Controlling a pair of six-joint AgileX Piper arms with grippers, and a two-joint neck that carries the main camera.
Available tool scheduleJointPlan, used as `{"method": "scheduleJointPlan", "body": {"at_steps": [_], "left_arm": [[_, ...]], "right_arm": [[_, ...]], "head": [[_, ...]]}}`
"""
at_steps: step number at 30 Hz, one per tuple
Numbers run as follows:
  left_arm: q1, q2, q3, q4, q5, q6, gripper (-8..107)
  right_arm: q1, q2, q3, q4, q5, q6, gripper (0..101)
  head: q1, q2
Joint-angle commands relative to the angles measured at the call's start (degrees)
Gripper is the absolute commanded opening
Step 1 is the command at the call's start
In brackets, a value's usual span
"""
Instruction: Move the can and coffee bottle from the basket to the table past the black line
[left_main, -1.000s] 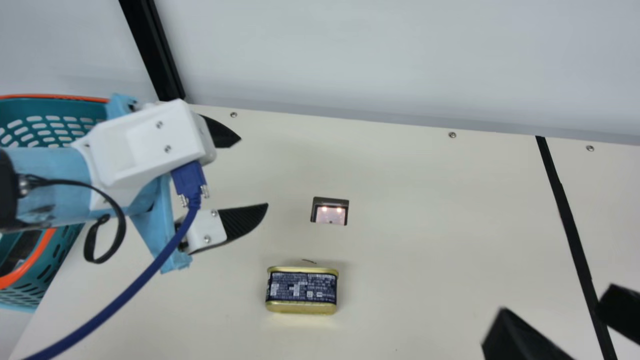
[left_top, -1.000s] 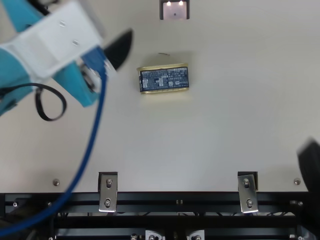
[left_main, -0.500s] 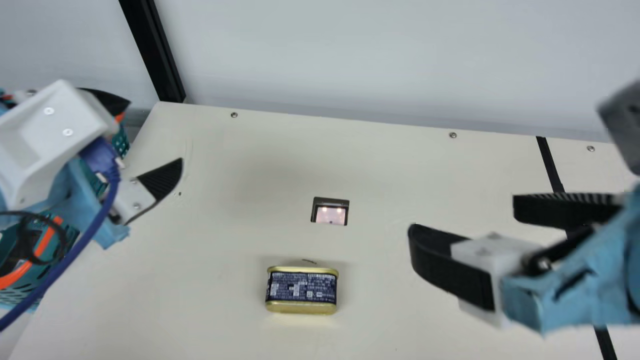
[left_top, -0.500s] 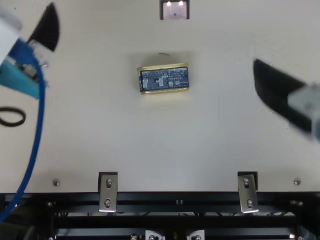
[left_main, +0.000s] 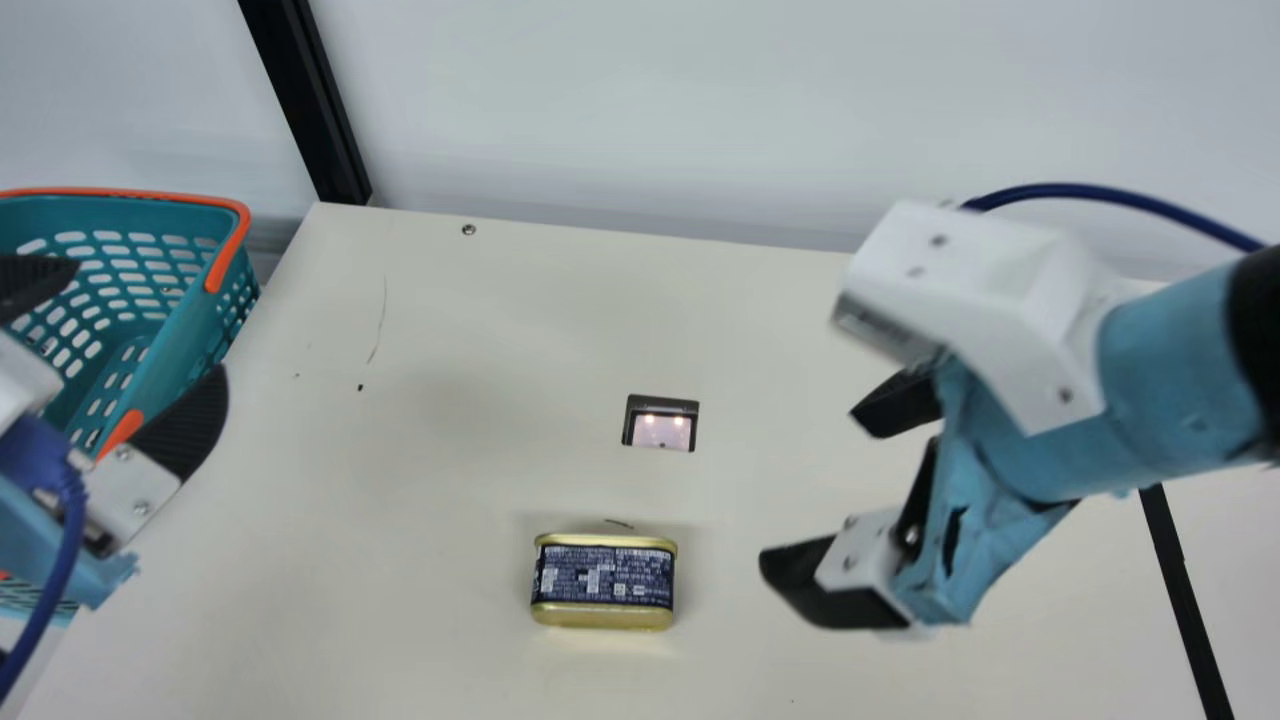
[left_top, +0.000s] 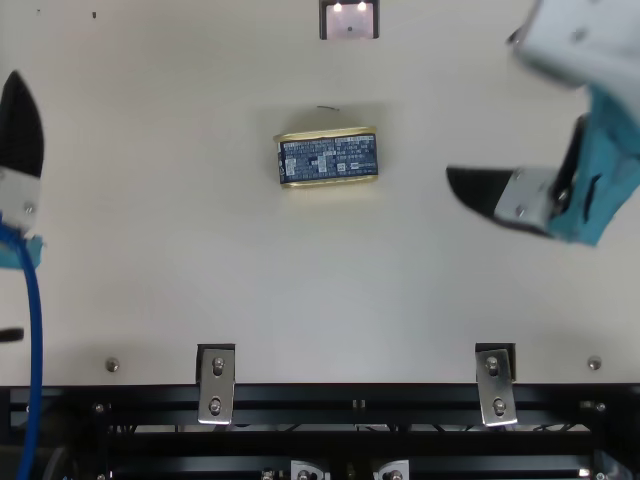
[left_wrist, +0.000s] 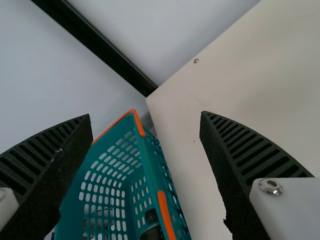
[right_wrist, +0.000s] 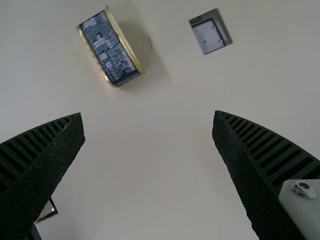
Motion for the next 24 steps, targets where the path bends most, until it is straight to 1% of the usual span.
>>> {"method": "scheduleJointPlan", "body": {"at_steps": [1,2,5,9,14,20,24], "left_arm": [[0.7,-2.5,2.2,2.0,-0.2,-1.5,90],[0.4,-1.2,1.1,1.0,-0.1,-0.7,90],[0.7,-2.5,2.2,2.1,-0.2,-1.5,90],[0.7,-2.5,2.2,2.1,-0.2,-1.5,90],[0.7,-2.5,2.2,2.1,-0.2,-1.5,90],[0.7,-2.5,2.2,2.1,-0.2,-1.5,90],[0.7,-2.5,2.2,2.1,-0.2,-1.5,90]], "right_arm": [[3.0,0.4,0.2,-0.3,0.0,-2.4,101],[3.9,0.6,0.3,-0.4,0.0,-2.8,101],[6.9,1.4,0.1,-0.7,0.0,-3.4,101],[10.9,2.6,-0.5,-1.0,0.0,-3.8,101],[15.1,4.7,-2.1,-1.9,0.0,-3.6,101],[18.7,7.3,-4.1,-3.6,0.0,-3.1,101],[20.3,8.8,-4.5,-5.3,0.0,-3.3,101]], "head": [[-0.2,-1.1],[-0.2,-1.1],[-0.2,-1.1],[-0.2,-1.1],[-0.2,-1.1],[-0.2,-1.1],[-0.2,-1.1]]}}
